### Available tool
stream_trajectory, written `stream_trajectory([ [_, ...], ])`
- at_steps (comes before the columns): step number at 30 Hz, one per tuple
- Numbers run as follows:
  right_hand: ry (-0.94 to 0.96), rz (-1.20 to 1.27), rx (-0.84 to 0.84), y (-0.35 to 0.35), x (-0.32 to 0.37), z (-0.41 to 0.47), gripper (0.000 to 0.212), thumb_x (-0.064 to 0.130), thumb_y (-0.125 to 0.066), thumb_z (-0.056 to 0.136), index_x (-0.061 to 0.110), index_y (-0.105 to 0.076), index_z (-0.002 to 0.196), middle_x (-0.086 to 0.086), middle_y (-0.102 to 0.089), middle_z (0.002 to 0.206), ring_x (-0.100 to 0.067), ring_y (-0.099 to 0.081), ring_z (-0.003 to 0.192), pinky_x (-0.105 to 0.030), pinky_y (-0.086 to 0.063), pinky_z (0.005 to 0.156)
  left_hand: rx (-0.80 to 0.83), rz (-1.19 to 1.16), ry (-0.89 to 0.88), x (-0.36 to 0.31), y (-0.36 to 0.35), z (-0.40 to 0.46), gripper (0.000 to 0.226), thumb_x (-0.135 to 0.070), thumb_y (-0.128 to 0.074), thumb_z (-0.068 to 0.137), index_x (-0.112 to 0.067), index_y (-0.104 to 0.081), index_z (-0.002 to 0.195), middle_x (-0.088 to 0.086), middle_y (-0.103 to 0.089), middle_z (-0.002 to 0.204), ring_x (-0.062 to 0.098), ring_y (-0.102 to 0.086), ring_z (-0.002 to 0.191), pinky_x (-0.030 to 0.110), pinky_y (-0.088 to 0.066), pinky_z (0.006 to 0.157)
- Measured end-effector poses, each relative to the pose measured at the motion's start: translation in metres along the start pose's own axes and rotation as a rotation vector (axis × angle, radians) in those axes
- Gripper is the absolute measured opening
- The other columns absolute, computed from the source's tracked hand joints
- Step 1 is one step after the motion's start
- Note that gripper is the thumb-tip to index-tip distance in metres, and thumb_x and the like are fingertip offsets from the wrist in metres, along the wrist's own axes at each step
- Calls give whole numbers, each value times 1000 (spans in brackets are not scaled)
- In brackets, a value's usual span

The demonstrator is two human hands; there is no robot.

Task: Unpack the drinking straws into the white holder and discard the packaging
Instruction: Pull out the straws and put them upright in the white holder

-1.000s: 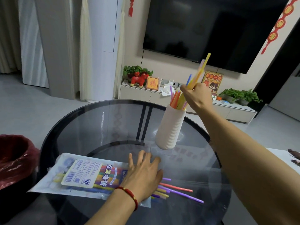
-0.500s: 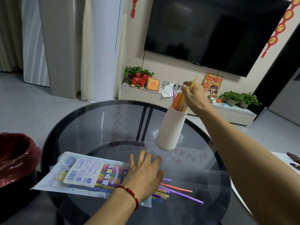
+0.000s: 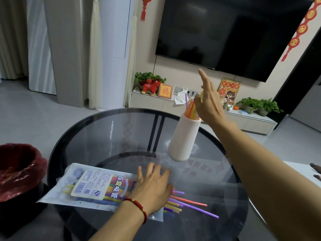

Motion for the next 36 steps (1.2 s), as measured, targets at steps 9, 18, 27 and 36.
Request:
stream_trajectory([
  [9,28,-189,240,-9,-5,-9,42,24,-44,107,7,-50,146,-20,-49,153,-37,-47,137,-53,-41,109,-4,6,7,6,4,2,45,-44,-38,99,-27,-39,140,1,-41,142,24,-19,143,64,-8,119],
  [18,286,-71,410,17,18,-134,13,23,-67,91,18,-73,102,-1,-75,103,-18,-66,87,-41,-62,78,186,202,-96,31,7,-18,123,-99,-39,49,-32,-19,151,0,-27,155,24,-12,148,63,-6,118],
  [27,188,-146,765,-40,27,-276,48,58,-41,103,25,-50,137,2,-53,125,-24,-51,111,-39,-41,91,202,192,-79,42,3,-30,120,-83,-58,56,-39,-5,154,-7,-24,150,14,-16,146,63,6,118],
  [36,149,18,812,-30,37,-271,32,46,-45,106,14,-46,111,-5,-55,108,-30,-60,92,-48,-50,74,138,155,-60,18,2,-32,66,-78,-30,85,-53,-27,145,-8,-22,159,13,-12,149,67,6,117],
])
Point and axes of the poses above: each hand's wrist, its own z-axis towards the middle knuckle, its own y-axis out of the back of the hand, x = y × z, the point moved 2 cm from there along z, towards the middle knuckle
